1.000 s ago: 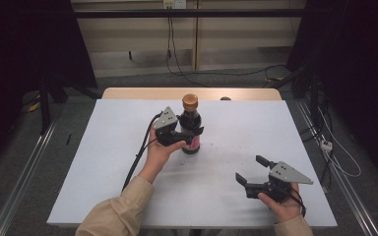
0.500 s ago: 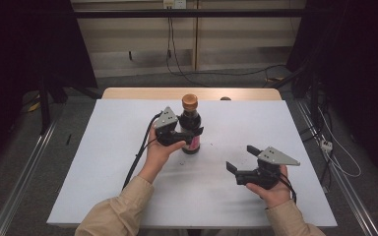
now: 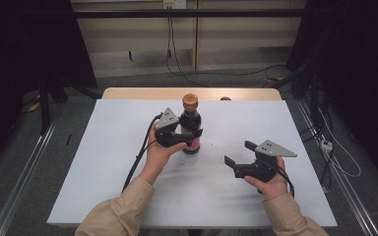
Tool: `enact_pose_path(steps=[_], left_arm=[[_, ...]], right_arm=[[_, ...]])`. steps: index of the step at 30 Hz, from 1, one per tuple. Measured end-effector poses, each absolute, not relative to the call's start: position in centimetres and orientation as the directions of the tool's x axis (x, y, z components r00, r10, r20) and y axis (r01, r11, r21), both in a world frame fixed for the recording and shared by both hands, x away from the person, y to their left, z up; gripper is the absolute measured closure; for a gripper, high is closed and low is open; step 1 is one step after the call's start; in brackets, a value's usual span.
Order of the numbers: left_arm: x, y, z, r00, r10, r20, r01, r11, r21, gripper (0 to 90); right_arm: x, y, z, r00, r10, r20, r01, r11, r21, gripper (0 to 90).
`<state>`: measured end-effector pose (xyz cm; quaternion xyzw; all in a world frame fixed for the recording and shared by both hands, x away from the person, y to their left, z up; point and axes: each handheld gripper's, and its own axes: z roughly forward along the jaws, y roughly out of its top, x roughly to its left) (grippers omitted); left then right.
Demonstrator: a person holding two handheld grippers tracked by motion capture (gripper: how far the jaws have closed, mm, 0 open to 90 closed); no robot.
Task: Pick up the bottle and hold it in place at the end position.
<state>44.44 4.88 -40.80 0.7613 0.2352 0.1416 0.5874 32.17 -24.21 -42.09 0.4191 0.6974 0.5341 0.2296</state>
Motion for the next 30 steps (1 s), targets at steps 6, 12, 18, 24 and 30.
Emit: enact_pose_path(steps=[6, 12, 18, 24, 30], left_arm=[[44.2, 4.9, -40.9, 0.847, 0.528, -0.06, 0.196, -0.206, 0.959, 24.2], [44.0, 4.8, -41.1, 0.838, 0.544, -0.049, 0.188, -0.203, 0.961, 29.4], [44.2, 5.0, -41.1, 0.848, 0.528, -0.038, 0.176, -0.214, 0.961, 30.4], [44.1, 4.9, -41.1, 0.847, 0.53, -0.033, 0.173, -0.216, 0.961, 30.6], [44.2, 5.0, -41.1, 0.852, 0.522, -0.029, 0.17, -0.223, 0.96, 30.8]], right_arm=[[32.9, -24.0, -41.7, -0.54, 0.832, 0.127, 0.339, 0.077, 0.937, 2.9], [33.4, -23.5, -41.1, -0.542, 0.832, 0.12, 0.322, 0.073, 0.944, 3.1], [34.0, -23.2, -40.8, -0.54, 0.834, 0.116, 0.321, 0.076, 0.944, 3.7], [34.3, -23.3, -40.8, -0.53, 0.835, 0.146, 0.334, 0.048, 0.941, 5.6], [34.7, -23.2, -40.3, -0.532, 0.834, 0.149, 0.336, 0.046, 0.941, 4.5]])
